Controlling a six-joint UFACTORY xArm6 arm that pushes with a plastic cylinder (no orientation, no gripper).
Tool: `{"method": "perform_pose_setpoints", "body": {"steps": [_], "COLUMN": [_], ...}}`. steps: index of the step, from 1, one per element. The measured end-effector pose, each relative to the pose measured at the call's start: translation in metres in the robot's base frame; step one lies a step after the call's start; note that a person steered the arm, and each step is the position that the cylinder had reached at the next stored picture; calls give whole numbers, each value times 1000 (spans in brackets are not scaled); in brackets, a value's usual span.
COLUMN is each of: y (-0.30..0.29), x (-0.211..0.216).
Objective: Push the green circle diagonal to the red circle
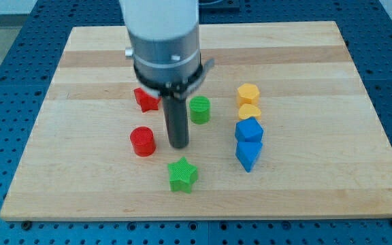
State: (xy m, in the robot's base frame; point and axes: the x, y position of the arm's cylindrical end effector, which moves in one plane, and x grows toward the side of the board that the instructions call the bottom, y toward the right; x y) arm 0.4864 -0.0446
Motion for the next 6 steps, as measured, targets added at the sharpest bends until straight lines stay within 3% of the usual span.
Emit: {"method": "perform_pose_setpoints", "body": {"steps": [2,3,6], "y": [-8,47,59], "x": [-80,-87,-15]}}
